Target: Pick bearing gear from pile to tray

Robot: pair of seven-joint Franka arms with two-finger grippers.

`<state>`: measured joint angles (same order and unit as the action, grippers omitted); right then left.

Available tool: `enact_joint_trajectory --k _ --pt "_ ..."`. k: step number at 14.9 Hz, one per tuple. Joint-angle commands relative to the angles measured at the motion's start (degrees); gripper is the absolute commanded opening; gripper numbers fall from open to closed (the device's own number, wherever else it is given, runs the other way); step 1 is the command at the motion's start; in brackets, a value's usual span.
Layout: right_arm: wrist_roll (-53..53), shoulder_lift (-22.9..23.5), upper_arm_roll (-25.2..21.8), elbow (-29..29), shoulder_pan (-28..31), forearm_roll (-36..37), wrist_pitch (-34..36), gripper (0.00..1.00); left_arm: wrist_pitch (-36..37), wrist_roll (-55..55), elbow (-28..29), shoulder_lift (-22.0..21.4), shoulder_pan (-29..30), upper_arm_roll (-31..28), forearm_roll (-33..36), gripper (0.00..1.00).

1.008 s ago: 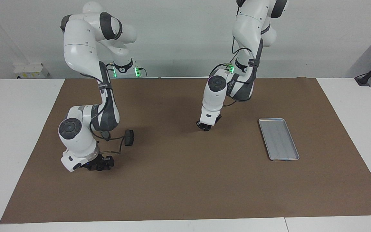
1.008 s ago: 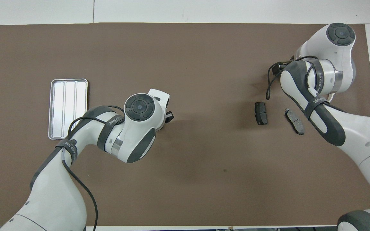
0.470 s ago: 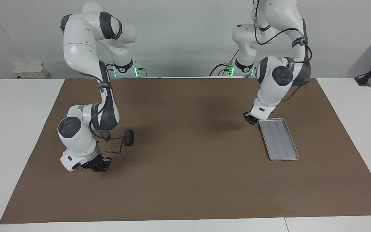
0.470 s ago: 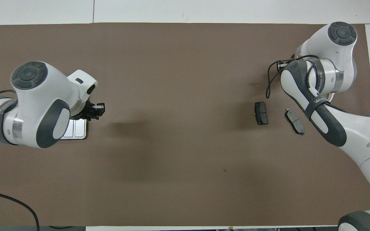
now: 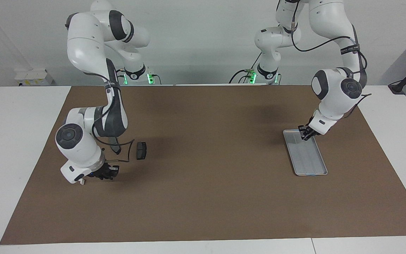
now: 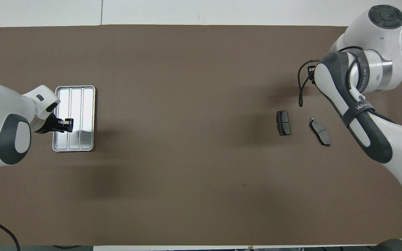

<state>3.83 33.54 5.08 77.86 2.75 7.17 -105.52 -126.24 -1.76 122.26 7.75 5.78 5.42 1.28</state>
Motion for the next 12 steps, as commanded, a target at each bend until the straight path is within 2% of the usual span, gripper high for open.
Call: enact_joint_trajectory --k 1,3,6,8,9,12 --pt "0.74 -5.13 1.68 -4.11 -2.12 1.01 11.17 0.0 -3.13 -1.4 3.07 -1.59 1.77 0.82 0.39 0.0" --pt "2.66 -8.56 4.04 -4.91 -4.23 0.48 16.37 0.0 -4.53 -0.79 3.51 -1.16 1.69 0.82 0.22 0.0" --pt "18.26 -11.65 8.87 -5.0 -6.25 -3.56 19.91 0.0 -7.69 -0.61 5.35 -0.89 1.51 0.82 0.04 0.0" --pt "33.26 -11.65 11.43 -4.91 -9.76 -3.83 18.52 0.0 -8.84 1.83 6.06 -0.89 0.99 0.82 -0.14 0.0" --pt "42.14 -11.56 11.96 -4.91 -12.56 -4.26 15.72 0.0 -8.84 2.11 6.06 -0.89 0.81 0.82 -0.14 0.0" --pt "58.61 -9.9 11.97 -3.42 -19.87 -5.67 10.0 0.0 -9.72 2.11 7.37 -1.06 0.81 0.82 -0.14 0.0"
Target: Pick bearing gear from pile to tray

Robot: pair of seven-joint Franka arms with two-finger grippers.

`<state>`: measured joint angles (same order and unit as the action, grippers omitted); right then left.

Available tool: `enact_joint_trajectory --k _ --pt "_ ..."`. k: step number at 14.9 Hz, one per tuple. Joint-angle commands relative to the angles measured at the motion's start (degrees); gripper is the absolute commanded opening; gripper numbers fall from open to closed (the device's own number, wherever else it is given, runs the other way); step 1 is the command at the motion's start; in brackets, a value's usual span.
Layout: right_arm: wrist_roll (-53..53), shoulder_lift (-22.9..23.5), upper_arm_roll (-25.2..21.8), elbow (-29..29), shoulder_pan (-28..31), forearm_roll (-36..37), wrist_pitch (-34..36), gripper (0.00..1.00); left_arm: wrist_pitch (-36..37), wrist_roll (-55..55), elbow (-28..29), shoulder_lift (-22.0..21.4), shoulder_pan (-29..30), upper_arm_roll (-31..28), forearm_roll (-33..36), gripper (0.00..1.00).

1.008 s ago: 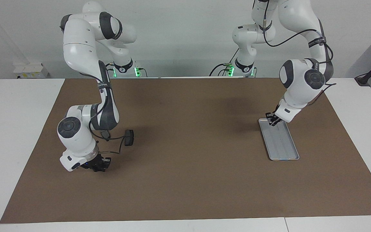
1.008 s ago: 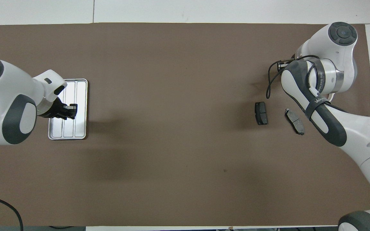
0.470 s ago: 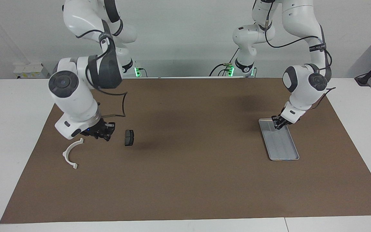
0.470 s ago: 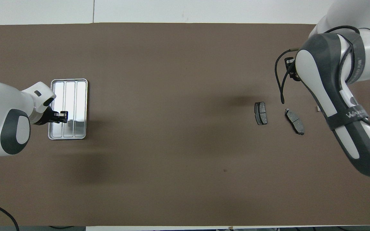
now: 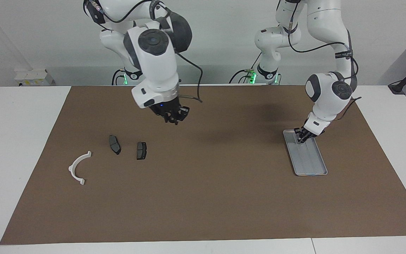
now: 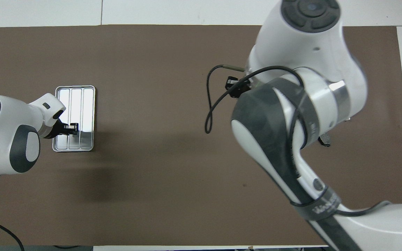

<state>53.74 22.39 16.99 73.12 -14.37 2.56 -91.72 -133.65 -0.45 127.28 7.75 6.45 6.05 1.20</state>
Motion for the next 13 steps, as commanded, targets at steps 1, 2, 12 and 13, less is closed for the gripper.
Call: enact_joint_trajectory --k 1,2,12,13 --pt "13.11 2.38 0.06 2.28 -4.6 -1.06 -6.6 0.0 -3.27 0.98 3.05 -1.07 0.14 0.19 -0.06 0.0" --pt "16.89 3.26 0.06 3.33 -6.62 -1.06 -9.85 0.0 -3.98 0.89 3.58 -1.16 0.14 0.19 -0.06 0.0" --pt "35.3 18.2 -0.38 8.61 -14.81 11.41 -35.19 0.0 -3.46 0.89 2.27 -0.89 0.14 0.27 -0.06 1.0" --pt "35.3 18.73 -0.38 8.61 -14.81 11.5 -35.37 0.0 -3.29 0.89 1.83 -0.89 0.14 0.36 -0.06 1.0"
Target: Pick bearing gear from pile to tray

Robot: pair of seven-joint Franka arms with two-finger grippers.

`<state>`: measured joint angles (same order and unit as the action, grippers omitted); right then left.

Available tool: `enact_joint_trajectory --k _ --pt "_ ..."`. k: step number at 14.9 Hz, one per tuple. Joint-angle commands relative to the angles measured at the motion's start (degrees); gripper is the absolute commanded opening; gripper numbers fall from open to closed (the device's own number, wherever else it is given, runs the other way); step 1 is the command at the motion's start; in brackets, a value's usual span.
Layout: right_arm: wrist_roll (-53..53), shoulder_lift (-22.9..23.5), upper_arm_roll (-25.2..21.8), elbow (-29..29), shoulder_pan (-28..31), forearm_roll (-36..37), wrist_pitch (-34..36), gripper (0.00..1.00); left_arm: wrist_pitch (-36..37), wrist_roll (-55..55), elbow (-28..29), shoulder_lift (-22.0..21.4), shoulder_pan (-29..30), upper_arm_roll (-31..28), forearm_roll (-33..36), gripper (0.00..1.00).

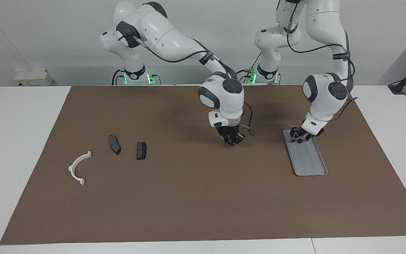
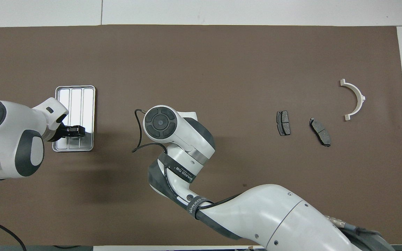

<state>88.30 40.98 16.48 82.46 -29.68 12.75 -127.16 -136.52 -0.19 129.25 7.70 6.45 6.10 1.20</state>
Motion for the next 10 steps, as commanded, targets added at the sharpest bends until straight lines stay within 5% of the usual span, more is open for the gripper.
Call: enact_joint_trajectory --k 1,5,6,7,10 --pt "0.73 0.5 0.14 -0.72 0.5 1.75 0.07 0.0 0.02 0.63 -0.57 -1.02 0.06 0.4 -0.05 1.0" --pt "0.73 0.59 0.14 -0.72 0.68 2.54 -0.63 0.0 2.75 0.8 -2.95 -0.93 -1.09 0.49 -0.05 1.0" --pt "0.73 0.5 0.14 -0.72 0.68 2.55 -0.54 0.45 2.92 0.81 -3.04 -0.93 -1.17 0.49 -0.05 1.0" --pt "0.73 0.5 0.14 -0.81 0.59 2.55 0.59 0.99 2.93 0.72 -3.04 -1.02 -1.52 0.49 -0.05 1.0" --pt "-0.32 0.85 -0.04 -5.62 1.38 2.46 7.87 1.0 3.01 0.89 -3.3 -0.93 -1.61 0.49 -0.14 1.0"
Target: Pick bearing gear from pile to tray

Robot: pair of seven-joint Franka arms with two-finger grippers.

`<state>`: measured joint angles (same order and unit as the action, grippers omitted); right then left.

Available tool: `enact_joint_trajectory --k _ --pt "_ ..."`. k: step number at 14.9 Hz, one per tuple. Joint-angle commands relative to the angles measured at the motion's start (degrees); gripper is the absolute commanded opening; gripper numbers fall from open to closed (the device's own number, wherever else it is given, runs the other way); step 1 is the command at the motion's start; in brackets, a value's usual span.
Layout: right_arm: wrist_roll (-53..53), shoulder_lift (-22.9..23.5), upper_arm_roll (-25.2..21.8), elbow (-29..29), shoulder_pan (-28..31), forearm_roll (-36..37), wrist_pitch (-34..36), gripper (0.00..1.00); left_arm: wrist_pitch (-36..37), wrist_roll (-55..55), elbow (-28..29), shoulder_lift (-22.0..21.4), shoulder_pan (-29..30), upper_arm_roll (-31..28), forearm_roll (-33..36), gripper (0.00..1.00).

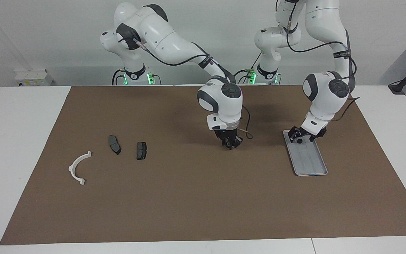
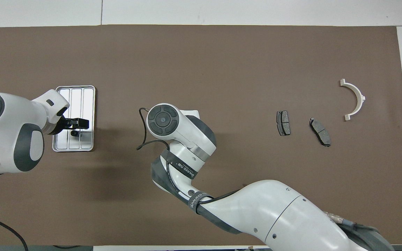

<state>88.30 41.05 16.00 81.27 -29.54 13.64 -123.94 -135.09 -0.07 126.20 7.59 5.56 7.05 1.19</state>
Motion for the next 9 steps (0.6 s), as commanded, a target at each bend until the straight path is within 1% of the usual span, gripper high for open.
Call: enact_joint_trajectory --k 1,3,4,7,9 --pt "-1.89 0.69 0.52 -6.8 2.1 1.13 7.28 1.0 2.02 1.21 -0.86 -0.82 -0.81 -0.45 -0.14 1.0" --pt "-8.37 -0.35 0.88 -10.41 5.52 0.52 11.86 1.0 4.99 4.45 -3.49 -0.38 -2.73 -0.45 -0.14 1.0" --pt "-12.24 -1.67 1.05 -10.6 7.98 -0.71 12.14 1.0 5.96 6.91 -4.55 -0.03 -4.83 -0.54 -0.14 1.0" --pt "-25.68 -5.18 1.05 -10.43 13.87 -5.45 13.72 1.0 5.71 17.44 -5.17 0.23 -10.37 -0.63 -0.05 1.0" --pt "-34.81 -6.33 1.05 -10.34 16.95 -5.64 16.43 1.0 5.36 25.78 -5.96 0.41 -15.11 -0.81 0.03 1.0"
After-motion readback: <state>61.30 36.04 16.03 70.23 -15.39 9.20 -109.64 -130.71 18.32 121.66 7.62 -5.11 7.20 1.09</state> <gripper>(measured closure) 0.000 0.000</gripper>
